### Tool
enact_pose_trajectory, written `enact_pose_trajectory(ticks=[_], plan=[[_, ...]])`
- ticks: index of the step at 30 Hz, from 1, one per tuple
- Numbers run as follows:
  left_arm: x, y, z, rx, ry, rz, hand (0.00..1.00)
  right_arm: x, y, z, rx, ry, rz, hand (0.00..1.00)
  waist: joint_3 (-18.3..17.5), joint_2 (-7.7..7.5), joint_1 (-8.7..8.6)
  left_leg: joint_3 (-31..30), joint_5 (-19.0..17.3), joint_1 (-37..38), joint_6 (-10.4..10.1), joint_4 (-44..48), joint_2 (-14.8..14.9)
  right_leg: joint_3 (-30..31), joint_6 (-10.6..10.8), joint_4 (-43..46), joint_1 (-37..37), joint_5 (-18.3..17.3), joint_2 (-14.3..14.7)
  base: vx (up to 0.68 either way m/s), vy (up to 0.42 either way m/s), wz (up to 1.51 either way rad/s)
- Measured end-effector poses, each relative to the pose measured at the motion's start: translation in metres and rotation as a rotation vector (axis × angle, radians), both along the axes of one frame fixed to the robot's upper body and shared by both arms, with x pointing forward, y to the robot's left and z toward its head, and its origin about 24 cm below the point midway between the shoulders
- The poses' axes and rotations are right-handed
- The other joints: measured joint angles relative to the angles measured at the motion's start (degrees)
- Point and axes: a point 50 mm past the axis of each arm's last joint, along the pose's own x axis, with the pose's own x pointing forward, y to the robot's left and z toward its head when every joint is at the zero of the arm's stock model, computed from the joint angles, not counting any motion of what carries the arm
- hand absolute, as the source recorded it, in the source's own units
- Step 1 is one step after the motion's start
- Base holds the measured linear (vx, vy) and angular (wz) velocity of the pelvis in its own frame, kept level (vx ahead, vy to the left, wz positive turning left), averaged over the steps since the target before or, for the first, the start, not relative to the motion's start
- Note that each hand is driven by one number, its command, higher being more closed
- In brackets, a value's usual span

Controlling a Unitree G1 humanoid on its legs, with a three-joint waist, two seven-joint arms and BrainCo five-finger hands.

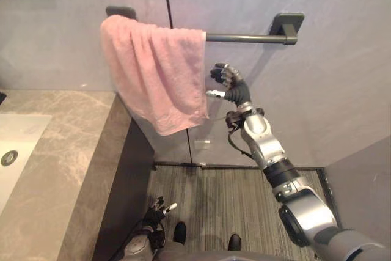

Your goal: Organize washtable

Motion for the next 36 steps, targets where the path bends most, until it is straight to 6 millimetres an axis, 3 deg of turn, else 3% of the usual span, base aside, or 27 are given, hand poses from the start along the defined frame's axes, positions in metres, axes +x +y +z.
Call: enact_pose_trajectory(ticks=[5,12,15,22,27,28,36], plan=[[0.02,-0.013,0.031,-0.08,-0.192,-0.007,0.0,0.014,-0.02,0.03,-0.036,-0.067,-0.069,0.0,0.2,0.11,0.95,-1.9,1.1,-1.8,-0.1,0.0,0.2,-1.1,-0.3,-1.1,-0.6,1.2,0.1,-0.05,0.002,0.13],[0.043,-0.019,0.067,-0.148,-0.384,0.006,0.0,0.019,-0.014,0.056,-0.024,-0.132,-0.062,0.0,0.9,0.52,1.75,-3.0,2.4,-3.9,-0.3,-0.6,0.9,-2.1,-0.8,-1.7,-1.6,2.1,0.8,-0.08,-0.008,0.09],[0.051,-0.02,0.085,-0.161,-0.466,0.016,0.0,0.018,-0.001,0.054,0.013,-0.115,-0.009,0.0,1.0,0.32,2.9,-3.1,2.7,-4.0,-0.7,-0.5,1.4,-2.3,-1.3,-2.1,-1.6,2.5,1.3,-0.04,-0.03,-0.01],[0.065,-0.016,0.12,-0.173,-0.639,0.063,0.0,0.015,0.022,0.036,0.011,-0.039,0.108,0.0,1.1,0.01,3.01,-4.4,3.2,-4.9,-1.2,0.0,2.0,-3.7,-1.6,-2.3,-1.7,2.8,2.1,0.0,-0.022,0.09],[0.066,-0.008,0.123,-0.153,-0.656,0.105,0.0,0.012,0.031,0.031,-0.017,-0.03,0.163,0.0,1.2,-0.39,3.03,-4.5,3.5,-4.9,-1.3,0.0,2.1,-3.8,-1.7,-2.3,-1.6,2.9,2.2,0.0,0.0,0.0],[0.066,-0.007,0.124,-0.151,-0.658,0.108,0.0,0.011,0.031,0.028,-0.018,-0.022,0.165,1.0,1.2,-0.61,3.06,-4.5,3.5,-4.9,-1.3,0.0,2.1,-3.8,-1.7,-2.3,-1.5,2.9,2.2,0.0,0.0,0.0],[0.067,-0.006,0.131,-0.152,-0.69,0.114,0.0,0.007,0.032,0.0,-0.043,0.067,0.176,1.0,1.2,-1.97,3.13,-4.4,3.5,-4.9,-1.3,0.0,2.2,-3.7,-1.9,-2.3,-1.6,3.1,2.2,0.0,0.0,0.0]])
